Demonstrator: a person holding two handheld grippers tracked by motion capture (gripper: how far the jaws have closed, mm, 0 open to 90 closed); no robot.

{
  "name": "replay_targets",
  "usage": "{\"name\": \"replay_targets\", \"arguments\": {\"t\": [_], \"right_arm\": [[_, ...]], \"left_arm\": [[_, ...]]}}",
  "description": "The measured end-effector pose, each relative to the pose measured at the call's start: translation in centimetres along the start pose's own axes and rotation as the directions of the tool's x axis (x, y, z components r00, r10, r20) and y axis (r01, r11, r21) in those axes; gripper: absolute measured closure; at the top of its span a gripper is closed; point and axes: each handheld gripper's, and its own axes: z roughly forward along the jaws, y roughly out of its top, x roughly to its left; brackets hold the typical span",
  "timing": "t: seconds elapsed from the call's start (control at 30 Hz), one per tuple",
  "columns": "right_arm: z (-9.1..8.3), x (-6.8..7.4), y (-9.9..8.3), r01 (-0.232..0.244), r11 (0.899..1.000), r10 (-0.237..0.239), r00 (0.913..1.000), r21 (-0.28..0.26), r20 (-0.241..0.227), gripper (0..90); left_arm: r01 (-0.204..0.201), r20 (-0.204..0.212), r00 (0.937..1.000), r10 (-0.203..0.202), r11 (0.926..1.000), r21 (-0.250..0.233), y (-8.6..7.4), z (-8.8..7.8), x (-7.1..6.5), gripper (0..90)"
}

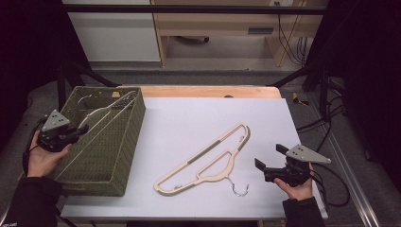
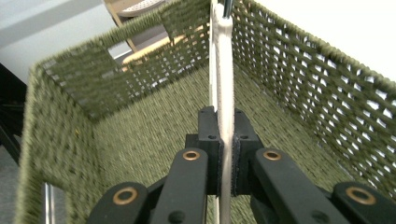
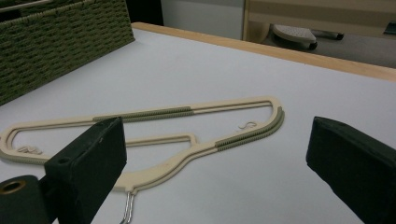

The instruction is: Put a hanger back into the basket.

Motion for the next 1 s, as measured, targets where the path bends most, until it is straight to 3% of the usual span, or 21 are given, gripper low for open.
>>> {"name": "replay_targets", "arguments": {"t": [0.23,0.33,0.47,0.53,0.57,0.67,0.73,0.77,0.83,1.0], "right_arm": [[0.1,0.0,0.0,0.004,1.0,-0.004,1.0,0.002,0.001,5.7],[0.0,0.0,0.0,0.002,1.0,-0.002,1.0,0.0,-0.001,5.8],[0.0,0.0,0.0,0.003,1.0,-0.003,1.0,-0.001,-0.001,5.9],[0.0,0.0,0.0,0.006,1.0,-0.006,1.0,0.003,-0.002,5.9],[0.0,0.1,0.0,0.007,1.0,-0.007,1.0,0.003,-0.003,5.9],[0.0,0.1,0.0,0.009,1.0,-0.009,1.0,0.002,-0.003,6.0],[0.0,0.1,0.0,0.008,1.0,-0.008,1.0,0.003,-0.004,6.1],[0.1,0.1,-0.1,0.007,1.0,-0.007,1.0,0.004,-0.005,6.1],[0.1,0.2,-0.1,0.003,1.0,-0.003,1.0,0.003,-0.003,6.1],[0.2,0.2,-0.1,0.008,1.0,-0.008,0.9999,0.006,-0.008,6.2]], "left_arm": [[-0.048,0.013,0.9988,0.048,0.998,0.042,-0.9,1.3,-1.2,85.6],[-0.076,0.015,0.9971,0.075,0.9931,0.089,-1.0,2.1,-1.8,85.1],[-0.089,0.045,0.9955,0.084,0.9871,0.133,-1.5,2.7,-2.3,83.2],[-0.096,0.082,0.9933,0.082,0.9777,0.187,-1.5,3.2,-2.6,82.1],[-0.106,0.089,0.9919,0.091,0.9759,0.191,-1.6,3.3,-2.7,81.5],[-0.09,0.098,0.9925,0.072,0.9777,0.19,-1.6,3.3,-2.9,81.0],[-0.096,0.115,0.9907,0.073,0.9737,0.207,-1.7,3.5,-3.1,79.0],[-0.11,0.13,0.9882,0.081,0.966,0.234,-1.7,3.7,-3.5,78.2],[-0.121,0.13,0.9873,0.091,0.9622,0.244,-1.7,3.8,-3.7,77.4],[-0.15,0.142,0.9836,0.112,0.9419,0.3,-1.8,4.2,-4.2,75.6]]}}
